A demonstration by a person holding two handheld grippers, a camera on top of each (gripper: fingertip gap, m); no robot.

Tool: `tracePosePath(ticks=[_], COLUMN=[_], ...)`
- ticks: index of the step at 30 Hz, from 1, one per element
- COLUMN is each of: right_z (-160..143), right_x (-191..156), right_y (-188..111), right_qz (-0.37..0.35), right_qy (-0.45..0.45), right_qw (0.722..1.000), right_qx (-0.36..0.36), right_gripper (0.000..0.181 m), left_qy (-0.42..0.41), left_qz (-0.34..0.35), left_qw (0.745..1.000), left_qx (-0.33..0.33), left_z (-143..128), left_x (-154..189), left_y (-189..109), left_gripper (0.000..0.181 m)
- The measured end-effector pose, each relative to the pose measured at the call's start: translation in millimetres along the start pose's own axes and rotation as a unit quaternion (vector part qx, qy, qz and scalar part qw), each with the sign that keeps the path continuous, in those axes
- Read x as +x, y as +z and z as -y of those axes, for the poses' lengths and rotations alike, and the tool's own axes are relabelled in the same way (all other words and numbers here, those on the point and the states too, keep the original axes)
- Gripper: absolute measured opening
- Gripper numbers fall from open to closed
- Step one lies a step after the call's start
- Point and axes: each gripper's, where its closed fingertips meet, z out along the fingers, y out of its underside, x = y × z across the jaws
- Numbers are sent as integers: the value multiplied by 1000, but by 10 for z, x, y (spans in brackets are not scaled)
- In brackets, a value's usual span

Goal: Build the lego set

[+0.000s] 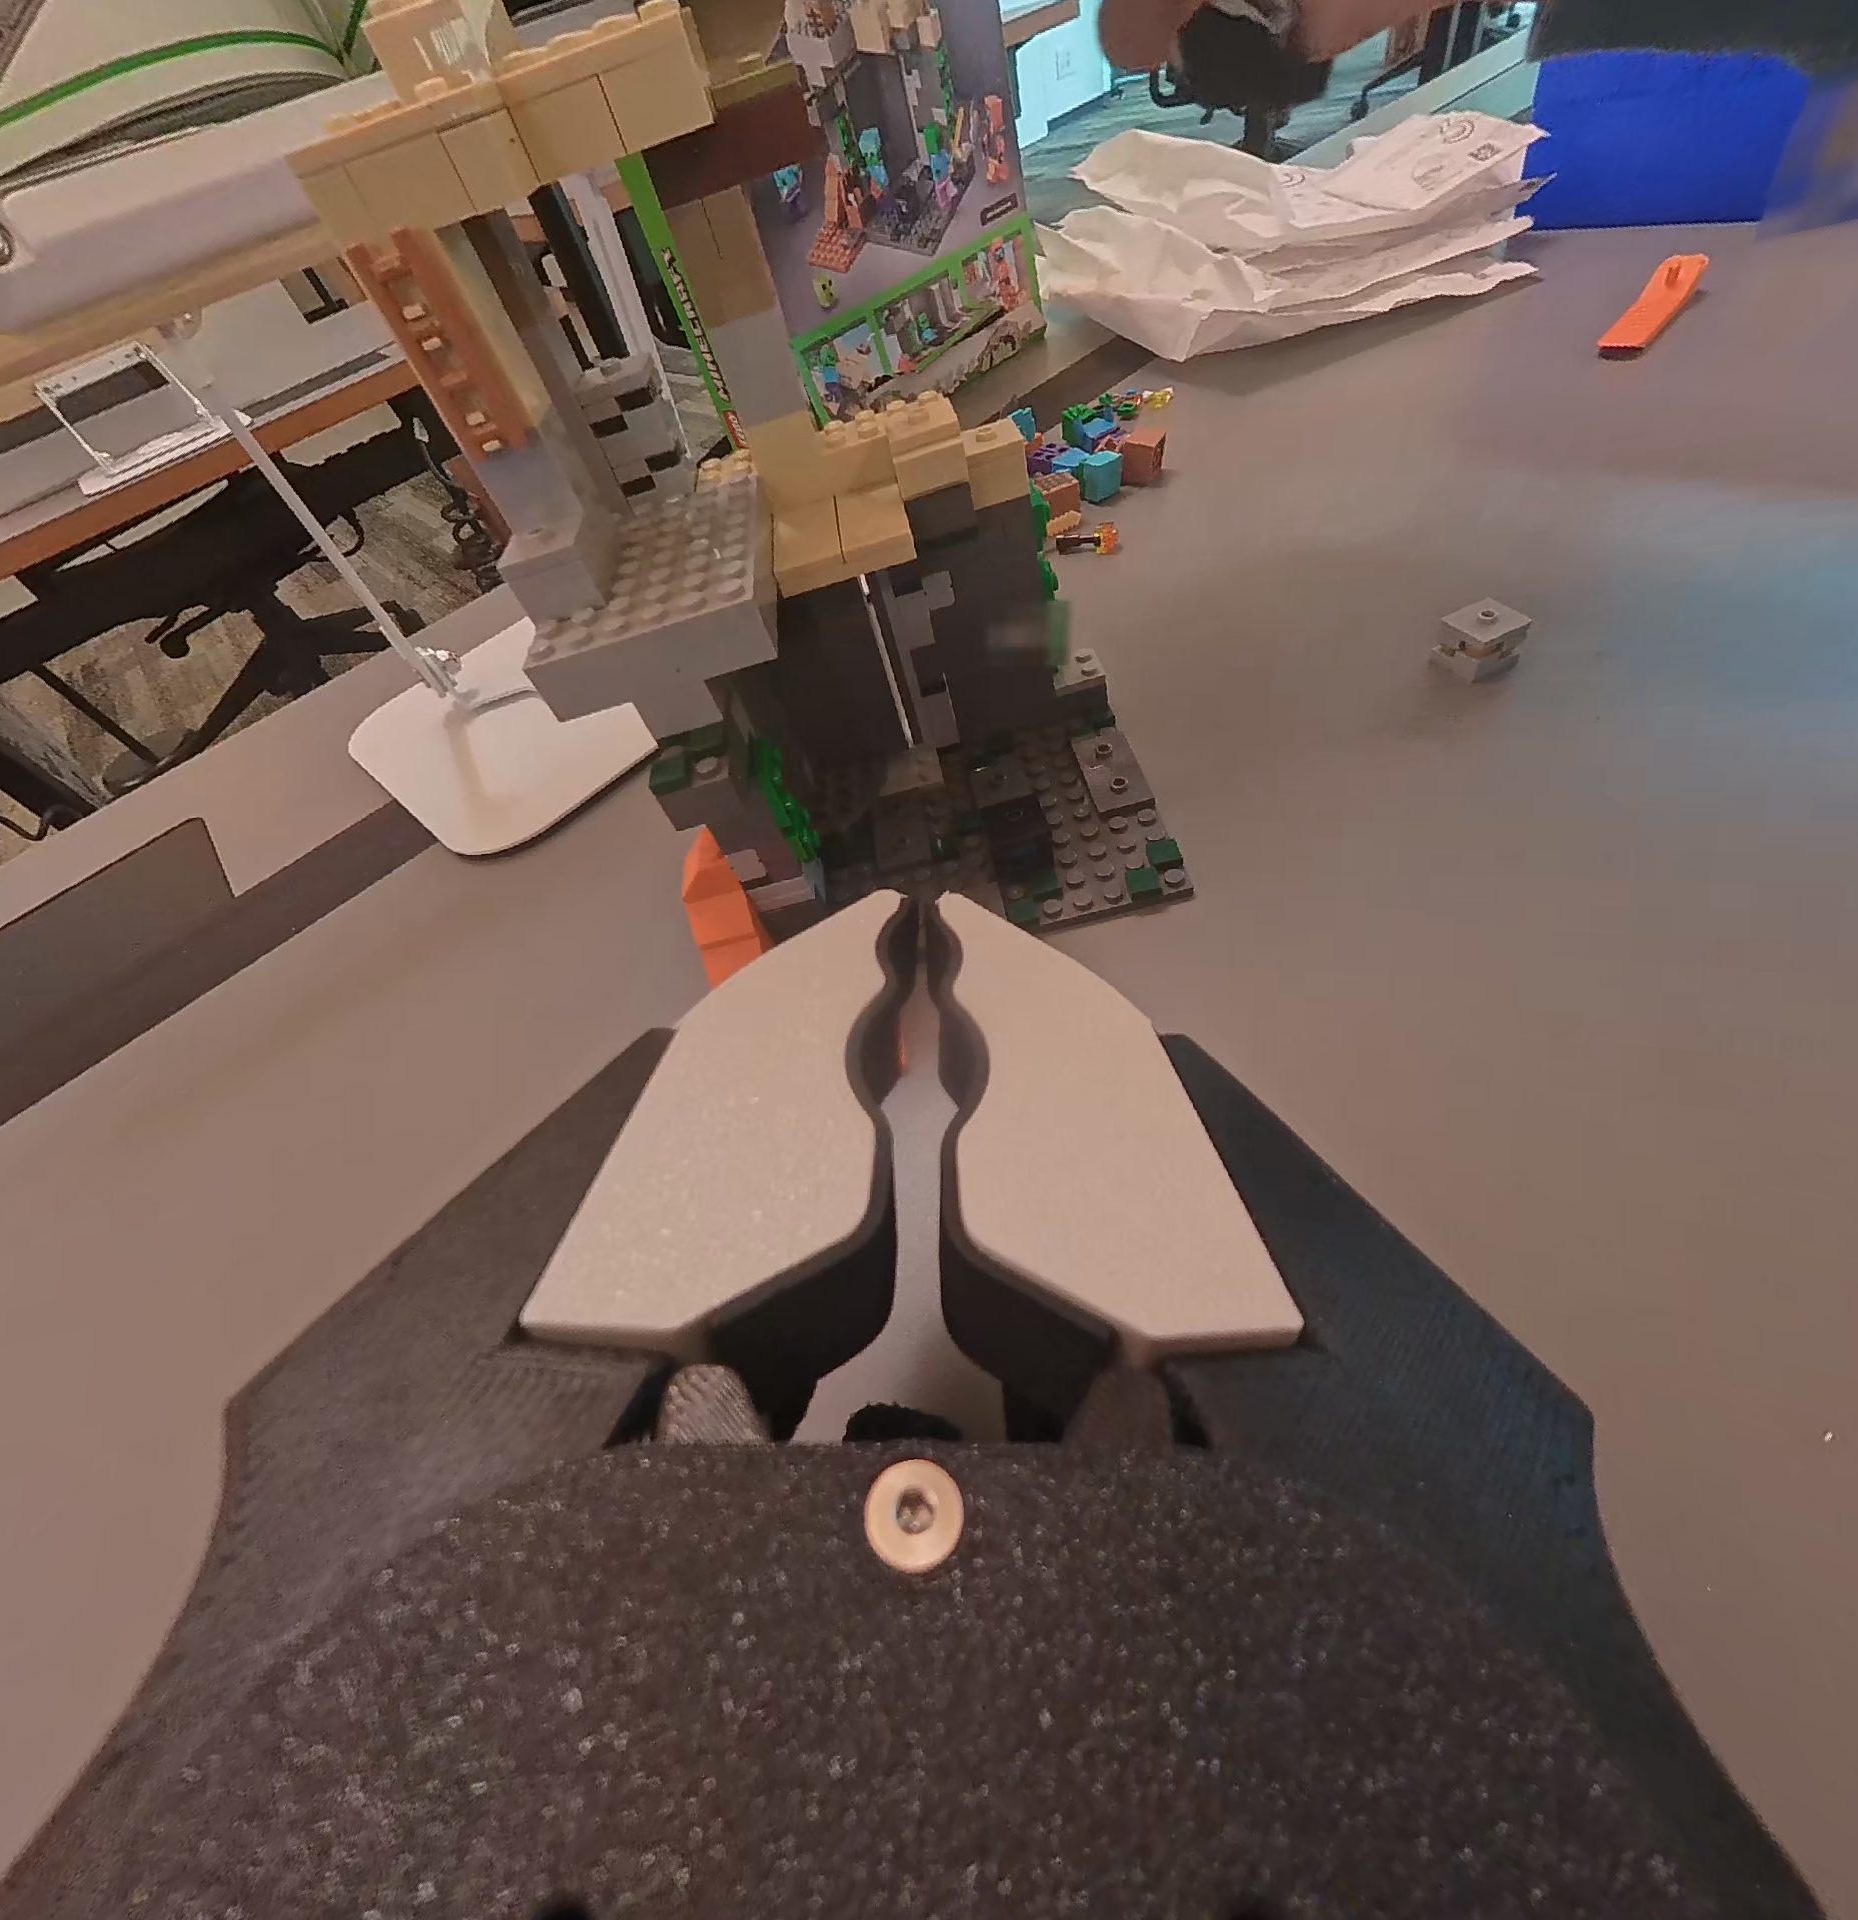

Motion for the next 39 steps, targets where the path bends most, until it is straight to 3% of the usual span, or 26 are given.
tracePosePath(ticks=[11, 20, 28, 39], right_z=[116, -27, -22, 19], right_x=[-815, -1019, -1078, -884], right_y=[694, 1262, 1326, 1143], right_qz=[109, 128, 127, 110], right_qy=[-91, -135, -136, -130], right_qw=[989, 975, 975, 979], right_qx=[-46, -118, -121, -115], right_gripper=[0, 0, 0, 0], left_qy=[-2, -6, -6, -6], left_qz=[0, 0, 0, 0], left_qw=[1000, 1000, 1000, 1000], left_qx=[1, 2, 1, 1], left_z=[0, 2, 1, 1], left_x=[-4, -12, -11, -8], left_y=[0, 0, 2, 6], left_gripper=[0, 1, 1, 1])
